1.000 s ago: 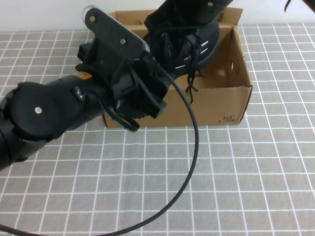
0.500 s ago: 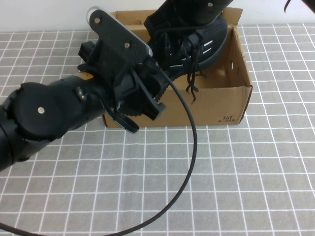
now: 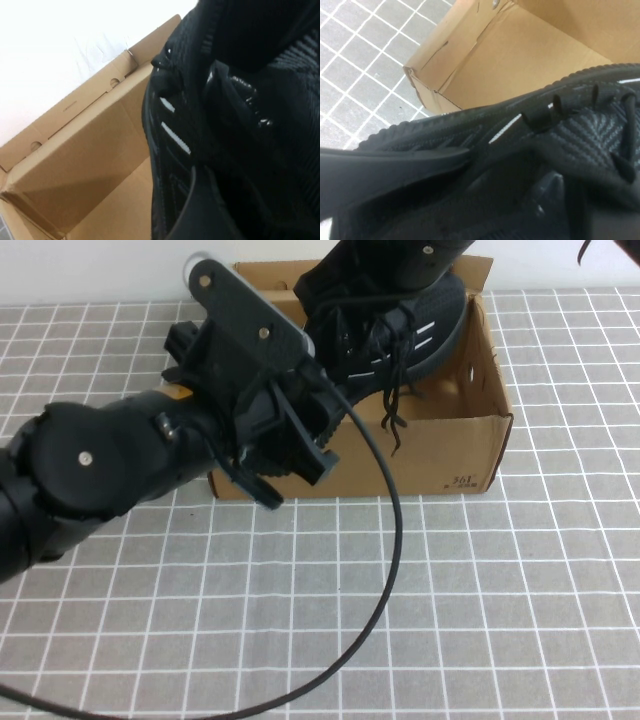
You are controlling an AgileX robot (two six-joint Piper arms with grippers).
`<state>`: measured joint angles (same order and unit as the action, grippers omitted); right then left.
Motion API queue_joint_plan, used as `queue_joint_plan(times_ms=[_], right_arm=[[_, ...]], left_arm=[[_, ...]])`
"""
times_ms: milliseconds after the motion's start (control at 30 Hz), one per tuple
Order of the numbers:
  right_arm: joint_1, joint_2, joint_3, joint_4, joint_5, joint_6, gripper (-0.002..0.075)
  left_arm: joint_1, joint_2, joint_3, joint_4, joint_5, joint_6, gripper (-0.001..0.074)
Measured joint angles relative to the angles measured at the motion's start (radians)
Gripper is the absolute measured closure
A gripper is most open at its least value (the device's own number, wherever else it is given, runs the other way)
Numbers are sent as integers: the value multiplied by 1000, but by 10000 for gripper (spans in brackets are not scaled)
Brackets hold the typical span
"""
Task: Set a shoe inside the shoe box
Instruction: Hand over the shoe
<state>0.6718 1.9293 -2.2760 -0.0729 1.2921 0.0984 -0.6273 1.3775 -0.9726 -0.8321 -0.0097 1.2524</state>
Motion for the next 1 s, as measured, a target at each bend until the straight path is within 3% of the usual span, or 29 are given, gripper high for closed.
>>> queue_joint_plan(times_ms=[700,800,1000], right_arm=[[-8,2,0,-14,-14,-29,732],[-8,4,0,-14,-14,-29,732],[-8,4,0,-14,-16,-30,732]], left_arm=[[-2,75,-38,-2,-51,7,319],[-2,81,-38,-2,-63,7,351],[-4,83,-38,-4,-91,9,501]])
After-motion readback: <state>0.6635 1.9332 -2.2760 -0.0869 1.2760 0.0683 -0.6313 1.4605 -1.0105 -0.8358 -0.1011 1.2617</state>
